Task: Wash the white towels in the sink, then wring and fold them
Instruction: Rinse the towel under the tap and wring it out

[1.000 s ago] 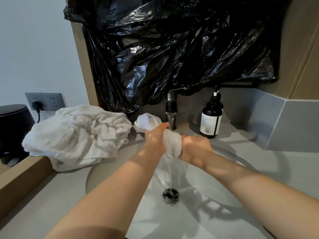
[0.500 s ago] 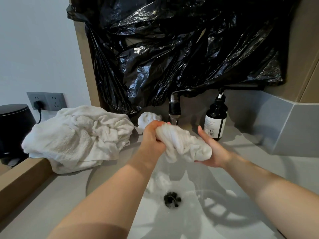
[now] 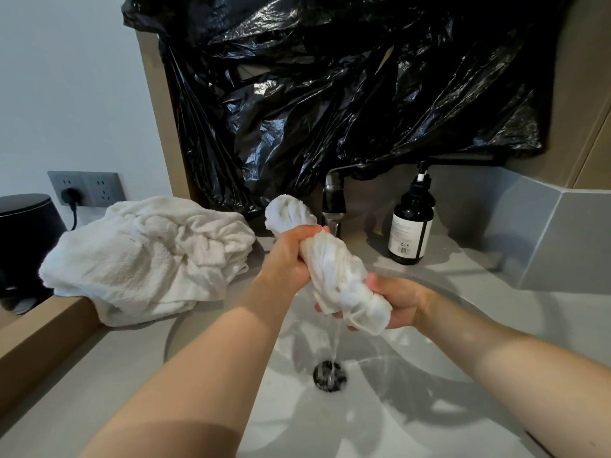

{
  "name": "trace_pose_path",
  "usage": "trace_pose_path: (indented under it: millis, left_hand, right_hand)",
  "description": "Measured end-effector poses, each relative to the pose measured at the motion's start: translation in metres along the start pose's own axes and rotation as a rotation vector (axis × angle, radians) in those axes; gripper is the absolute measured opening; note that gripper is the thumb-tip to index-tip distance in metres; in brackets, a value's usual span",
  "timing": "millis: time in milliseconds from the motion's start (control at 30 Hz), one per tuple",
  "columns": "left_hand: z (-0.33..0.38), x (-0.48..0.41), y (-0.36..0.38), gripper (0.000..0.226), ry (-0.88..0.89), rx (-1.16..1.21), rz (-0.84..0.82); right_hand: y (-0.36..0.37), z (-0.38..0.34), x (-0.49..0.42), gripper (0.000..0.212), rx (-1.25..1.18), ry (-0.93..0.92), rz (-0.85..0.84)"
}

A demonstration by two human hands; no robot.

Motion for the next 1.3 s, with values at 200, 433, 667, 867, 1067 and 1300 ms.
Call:
trace_pose_path:
  millis: [200,433,667,867,1067,1300]
  left_hand:
    - [-0.008,-0.005,-0.010,0.036,0.011,-0.170,0.057]
    - [-0.008,-0.009,-0.021,0.026,0.101,-0.196,0.246]
    - [-0.010,-0.010,-0.028,0.018,0.126,-0.281,0.345]
    - [-0.006,-0.005,-0.032,0.047,0.162,-0.430,0.405]
    - [-0.001,0.000,-0.034,0.055,0.167,-0.541,0.442]
    - [-0.005,0.004,-0.030,0.054,0.090,-0.441,0.338]
  right_hand:
    - [-0.033,0.000,0.006,0.054,0.243,0.149,0.530]
    - [-0.037,-0.035,0.017,0.045,0.759,0.053,1.197]
    - [-0.026,-0.044,0.023,0.042,1.220,0.083,1.421]
    - [-0.023,-0.046,0.014,0.042,1.492,0.013,1.395]
    - [-0.018,-0.046,0.008,0.049,1.621,0.020,1.382]
    - [-0.025,-0.039,0.017,0.046,1.376,0.155,1.224]
Point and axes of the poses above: each hand's wrist, its own x-axis away from the middle knuckle, its own y-axis out of the palm, z = x × y, the point moved 9 cm from there along -x, towards the middle knuckle, and after that the axes turned 12 degrees about y, right-handed, at the moved point
